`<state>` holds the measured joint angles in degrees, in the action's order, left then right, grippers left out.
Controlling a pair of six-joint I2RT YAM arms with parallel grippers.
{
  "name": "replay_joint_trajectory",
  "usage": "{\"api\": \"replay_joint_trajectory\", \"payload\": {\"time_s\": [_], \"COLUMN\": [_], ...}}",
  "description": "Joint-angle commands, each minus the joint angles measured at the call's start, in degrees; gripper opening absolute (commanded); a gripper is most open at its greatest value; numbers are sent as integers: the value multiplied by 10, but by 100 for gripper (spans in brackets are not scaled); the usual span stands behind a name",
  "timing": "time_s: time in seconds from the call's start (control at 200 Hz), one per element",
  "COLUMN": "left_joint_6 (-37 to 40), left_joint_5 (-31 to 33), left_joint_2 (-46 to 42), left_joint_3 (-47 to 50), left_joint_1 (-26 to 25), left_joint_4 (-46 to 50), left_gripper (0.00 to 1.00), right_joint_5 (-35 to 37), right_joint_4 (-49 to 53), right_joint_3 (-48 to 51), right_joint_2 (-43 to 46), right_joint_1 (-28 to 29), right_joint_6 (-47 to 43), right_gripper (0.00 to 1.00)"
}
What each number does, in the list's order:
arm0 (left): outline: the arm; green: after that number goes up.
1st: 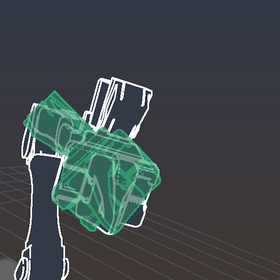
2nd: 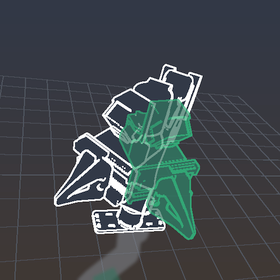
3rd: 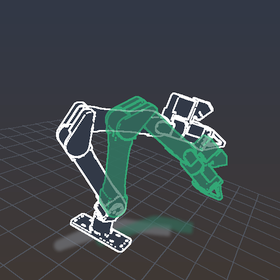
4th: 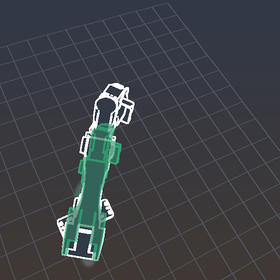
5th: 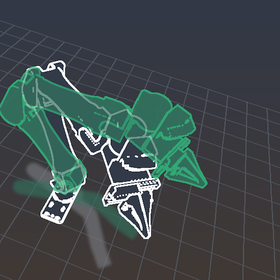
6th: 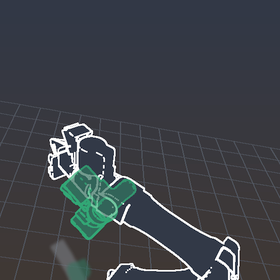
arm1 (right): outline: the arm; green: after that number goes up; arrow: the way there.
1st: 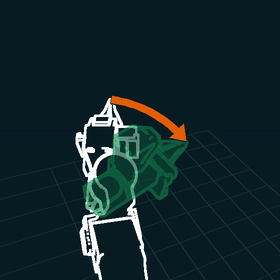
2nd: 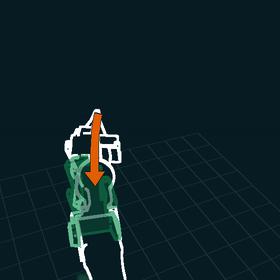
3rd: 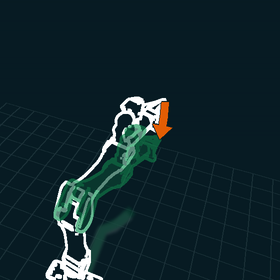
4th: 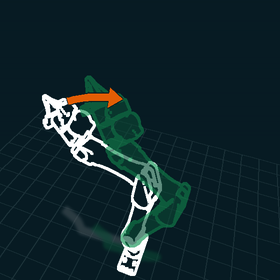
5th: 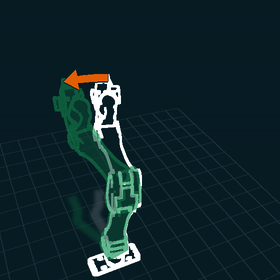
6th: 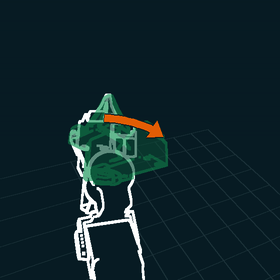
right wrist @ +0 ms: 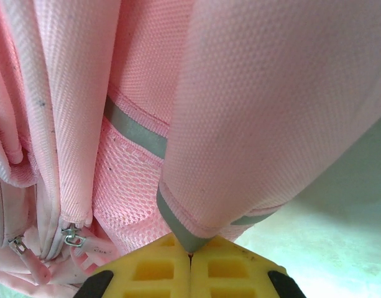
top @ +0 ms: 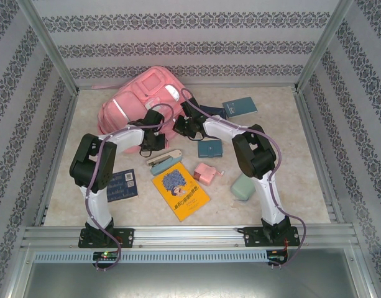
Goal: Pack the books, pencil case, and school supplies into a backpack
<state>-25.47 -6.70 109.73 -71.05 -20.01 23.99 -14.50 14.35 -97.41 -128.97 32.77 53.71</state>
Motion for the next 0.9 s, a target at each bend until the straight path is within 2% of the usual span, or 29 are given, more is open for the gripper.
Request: {"api": "replay_joint_trajectory", "payload": {"time_s": [0.0, 0.095, 0.4, 0.679, 0.894], "left_joint_6": [-32, -40, -26, -22, -17], "left_joint_5": [-50, -63, -18, -23, -41], "left_joint_2": [-20, -14, 17, 43, 52], "left_joint_3": [-7, -14, -27, -29, -27], "left_joint_1": [2, 2, 2, 3, 1], "left_joint_4": [-32, -39, -14, -6, -12], "left_gripper": [17, 24, 24, 23, 26], "right_joint_5": [-10, -10, -14, -15, -17], "right_joint_4": [-8, -7, -7, -8, -8], "right_joint_3": [-4, -3, -2, -2, -2], "right_joint_2": [-5, -4, -1, -2, -4], "right_joint_1": [-1, -1, 0, 0, 0], "right_joint_6": [-1, -1, -2, -2, -1], "right_gripper": [0, 0, 0, 0, 0]}}
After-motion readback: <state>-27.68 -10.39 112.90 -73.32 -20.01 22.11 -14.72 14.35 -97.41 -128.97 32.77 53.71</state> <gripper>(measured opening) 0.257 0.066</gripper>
